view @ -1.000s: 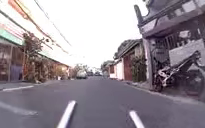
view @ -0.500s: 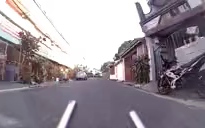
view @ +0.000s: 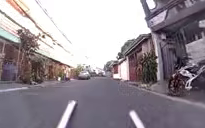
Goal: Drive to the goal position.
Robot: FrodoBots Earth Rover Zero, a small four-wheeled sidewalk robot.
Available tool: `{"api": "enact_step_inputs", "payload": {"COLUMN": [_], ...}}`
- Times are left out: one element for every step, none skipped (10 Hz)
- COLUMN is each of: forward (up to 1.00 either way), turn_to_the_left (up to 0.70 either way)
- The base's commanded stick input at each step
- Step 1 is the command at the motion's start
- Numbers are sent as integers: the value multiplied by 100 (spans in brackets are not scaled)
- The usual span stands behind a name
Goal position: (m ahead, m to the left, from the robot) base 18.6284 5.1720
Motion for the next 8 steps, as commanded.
{"api": "enact_step_inputs", "payload": {"forward": [85, 85, 85, 85, 85, 85, 85, 85], "turn_to_the_left": [0, 0, -19, -34, -34, -34, -34, -34]}}
